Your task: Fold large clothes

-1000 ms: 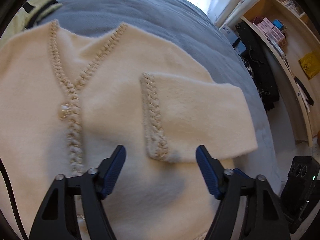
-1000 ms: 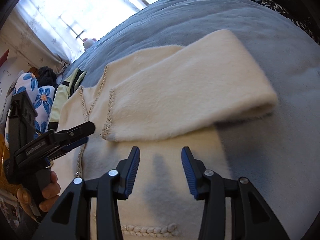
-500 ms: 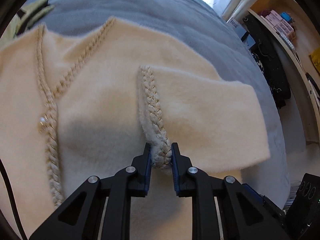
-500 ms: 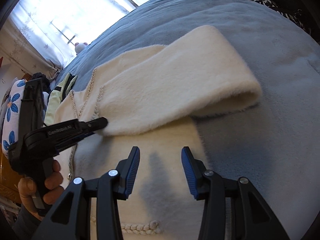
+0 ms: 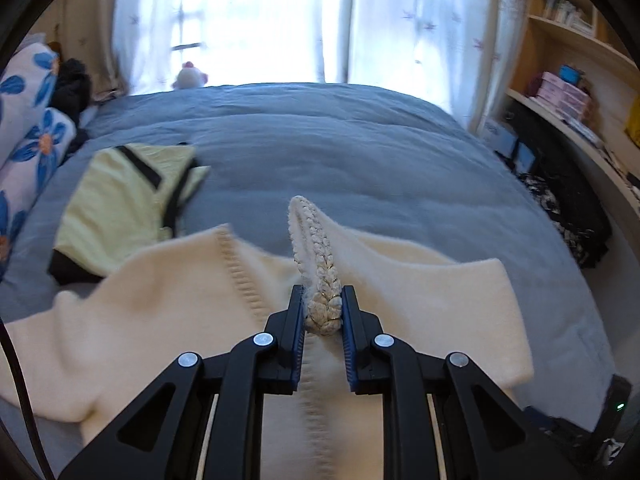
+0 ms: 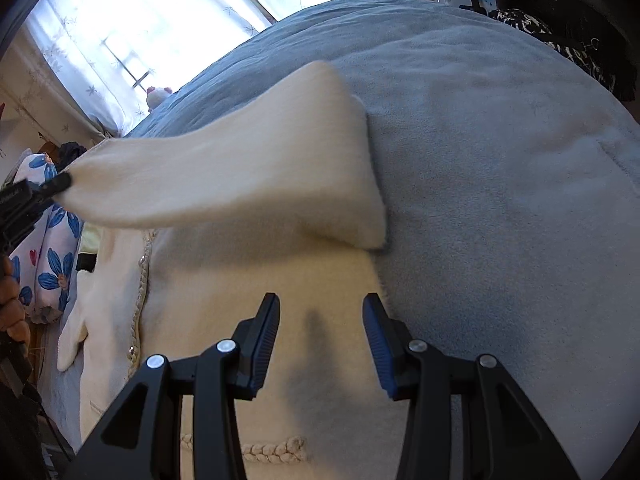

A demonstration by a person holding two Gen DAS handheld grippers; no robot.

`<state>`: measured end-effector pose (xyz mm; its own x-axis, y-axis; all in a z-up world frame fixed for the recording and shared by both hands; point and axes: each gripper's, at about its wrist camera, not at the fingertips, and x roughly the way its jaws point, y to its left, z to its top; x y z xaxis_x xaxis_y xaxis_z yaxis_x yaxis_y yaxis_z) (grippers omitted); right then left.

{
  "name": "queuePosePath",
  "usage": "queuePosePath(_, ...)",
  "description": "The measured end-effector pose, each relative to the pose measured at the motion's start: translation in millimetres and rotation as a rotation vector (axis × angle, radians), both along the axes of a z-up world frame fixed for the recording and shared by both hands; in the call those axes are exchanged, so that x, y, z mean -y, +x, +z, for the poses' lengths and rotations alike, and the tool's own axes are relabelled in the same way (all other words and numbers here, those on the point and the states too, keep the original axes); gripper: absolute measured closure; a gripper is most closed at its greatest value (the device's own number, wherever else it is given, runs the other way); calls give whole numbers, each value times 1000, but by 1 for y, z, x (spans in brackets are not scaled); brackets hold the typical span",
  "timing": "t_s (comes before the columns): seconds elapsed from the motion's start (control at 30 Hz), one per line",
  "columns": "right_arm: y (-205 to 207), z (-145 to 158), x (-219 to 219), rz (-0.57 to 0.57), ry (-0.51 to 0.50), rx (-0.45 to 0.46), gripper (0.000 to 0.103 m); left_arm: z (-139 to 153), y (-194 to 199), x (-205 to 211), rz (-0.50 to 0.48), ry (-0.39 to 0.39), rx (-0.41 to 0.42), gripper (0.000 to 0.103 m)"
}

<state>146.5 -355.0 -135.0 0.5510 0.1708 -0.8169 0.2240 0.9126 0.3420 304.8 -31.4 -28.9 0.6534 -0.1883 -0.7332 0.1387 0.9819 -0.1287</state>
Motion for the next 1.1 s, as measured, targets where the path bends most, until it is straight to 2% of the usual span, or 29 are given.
queuePosePath(0.07,0,-2,0,5,-3,-9,60,-23,3,-32,40,26,-55,89)
queuePosePath(0.17,1,-4,-5,22,-24,-21,60,-75,1,-66,80,21,-196,88)
queuePosePath(0.27,5,-5,-11,46,-57,-38,60,-123,-6,-87,99,-23,-315,85)
queuePosePath(0.3,5,-6,-12,51,-67,-42,60,-133,-9,-91,106,-41,-334,82)
queuePosePath(0.37,6,-5,-13,57,-78,-45,60,-135,-11,-96,110,-74,-317,78)
queuePosePath(0.43,9,-3,-13,60,-85,-43,59,-133,-10,-97,99,-89,-318,65)
queuePosePath(0.47,10,-1,-13,61,-88,-41,55,-131,-7,-97,95,-92,-320,51)
queuePosePath(0.5,11,2,-12,60,-92,-35,53,-128,-5,-97,98,-89,-310,45)
queuePosePath(0.57,17,9,-8,45,-111,-11,44,-124,-4,-95,90,-81,-288,44)
queuePosePath(0.63,27,16,-6,42,-121,5,42,-123,3,-91,74,-85,-287,44)
queuePosePath(0.8,72,18,2,43,-147,-9,42,-131,30,-82,67,-80,-320,44)
queuePosePath(1.0,134,4,13,39,-128,-60,42,-141,54,-77,76,-92,-328,45)
queuePosePath(1.03,143,1,15,35,-126,-72,42,-141,56,-75,71,-94,-325,47)
queuePosePath(1.1,161,-9,20,24,-107,-101,42,-143,61,-72,70,-78,-324,65)
